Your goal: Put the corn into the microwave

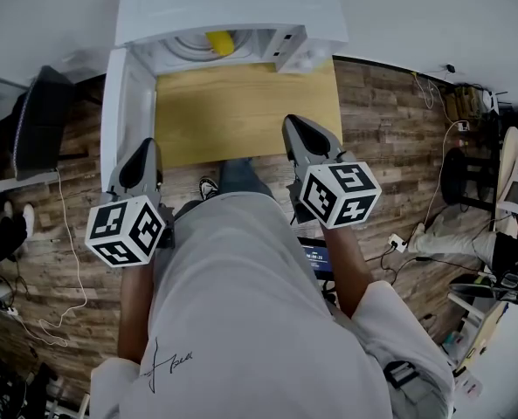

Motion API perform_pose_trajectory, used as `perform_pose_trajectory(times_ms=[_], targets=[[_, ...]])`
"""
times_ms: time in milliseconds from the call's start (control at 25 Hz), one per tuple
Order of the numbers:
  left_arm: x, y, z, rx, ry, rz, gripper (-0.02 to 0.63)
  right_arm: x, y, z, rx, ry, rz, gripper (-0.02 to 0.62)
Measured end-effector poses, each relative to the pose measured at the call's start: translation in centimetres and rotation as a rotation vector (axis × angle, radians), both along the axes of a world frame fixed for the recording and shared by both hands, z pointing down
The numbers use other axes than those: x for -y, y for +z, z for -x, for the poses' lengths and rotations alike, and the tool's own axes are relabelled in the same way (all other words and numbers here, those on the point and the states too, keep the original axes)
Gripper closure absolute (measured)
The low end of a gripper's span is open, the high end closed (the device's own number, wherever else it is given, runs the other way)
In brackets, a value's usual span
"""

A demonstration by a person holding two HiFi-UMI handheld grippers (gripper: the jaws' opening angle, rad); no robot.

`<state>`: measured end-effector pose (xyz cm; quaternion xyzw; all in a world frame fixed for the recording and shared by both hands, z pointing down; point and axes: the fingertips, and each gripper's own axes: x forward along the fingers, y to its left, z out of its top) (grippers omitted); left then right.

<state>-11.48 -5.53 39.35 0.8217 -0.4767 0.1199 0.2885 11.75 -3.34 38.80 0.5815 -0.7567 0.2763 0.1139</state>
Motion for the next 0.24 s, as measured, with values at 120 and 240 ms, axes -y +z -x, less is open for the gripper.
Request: perform_pose_trajectory(times_ms=[120,240], targets=[[-0.18,0.01,-0.14,-0.001,0.000,0.001,0.620,-0.16,-0.29,-0.07,-0.003,-0.003,-0.005,0.584],[-0.31,0.08,-0.26,-0.002,0.002,0.004,0.620,-0.23,-0.49,-0.04,-0.008,-0.004,-0.008,0.584]])
